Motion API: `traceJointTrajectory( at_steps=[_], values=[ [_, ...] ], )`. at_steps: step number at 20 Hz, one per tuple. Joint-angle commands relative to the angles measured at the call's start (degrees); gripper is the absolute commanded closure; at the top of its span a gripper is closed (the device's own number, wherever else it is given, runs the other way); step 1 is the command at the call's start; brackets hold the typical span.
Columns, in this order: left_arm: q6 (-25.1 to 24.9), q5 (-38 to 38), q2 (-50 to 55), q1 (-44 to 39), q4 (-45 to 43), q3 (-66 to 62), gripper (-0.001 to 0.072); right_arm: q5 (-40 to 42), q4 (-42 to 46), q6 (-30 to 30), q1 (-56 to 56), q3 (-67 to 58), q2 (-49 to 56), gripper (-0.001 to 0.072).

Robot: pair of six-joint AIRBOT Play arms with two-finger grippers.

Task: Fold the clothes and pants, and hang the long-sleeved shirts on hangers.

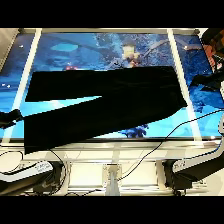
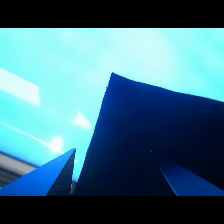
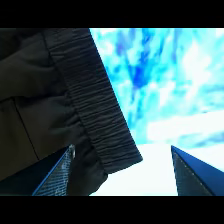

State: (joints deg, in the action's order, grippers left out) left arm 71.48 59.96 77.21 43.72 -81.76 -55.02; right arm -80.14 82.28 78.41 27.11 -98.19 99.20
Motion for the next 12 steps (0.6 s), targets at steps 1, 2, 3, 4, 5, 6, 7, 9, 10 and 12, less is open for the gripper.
traceJointTrajectory(
  at_steps=[1,2,3,4,5,6,7,9,10,12],
  values=[
    [-0.2,-3.8,3.9,0.2,3.9,1.1,0.0116,-1.6,0.0,0.6,0.0,0.0,0.0,0.0024],
    [-0.2,-4.8,4.9,0.2,4.9,1.1,0.0052,-2.2,0.0,0.6,0.0,0.0,0.0,0.0024],
    [-0.2,-6.0,5.7,0.2,5.7,1.1,0.0052,-2.8,0.0,0.6,0.0,0.0,0.0,0.0024],
    [-0.1,-7.1,6.3,0.2,5.8,1.1,0.0064,-3.1,0.0,0.6,0.0,0.0,0.0,0.0024],
    [0.3,-8.0,6.8,0.2,5.8,1.1,0.0073,-3.5,0.0,0.6,0.0,0.0,0.0,0.0024],
    [0.5,-8.4,7.3,0.2,6.0,1.0,0.0116,-3.6,-0.1,0.6,0.0,0.0,0.0,0.0024],
    [0.5,-8.5,7.7,0.1,6.5,1.0,0.0274,-3.7,-0.3,0.7,0.0,0.0,0.0,0.0024],
    [0.5,-9.0,8.1,-0.3,6.7,1.0,0.0599,-3.7,-1.5,1.2,0.0,0.0,0.0,0.0024],
    [0.5,-10.1,8.1,-0.5,7.2,1.0,0.0693,-3.8,-1.7,1.5,0.0,0.0,0.0,0.0024],
    [0.5,-12.2,8.1,-1.2,9.4,1.0,0.0694,-4.1,-1.7,1.6,0.0,0.0,0.0,0.0024]
  ],
)
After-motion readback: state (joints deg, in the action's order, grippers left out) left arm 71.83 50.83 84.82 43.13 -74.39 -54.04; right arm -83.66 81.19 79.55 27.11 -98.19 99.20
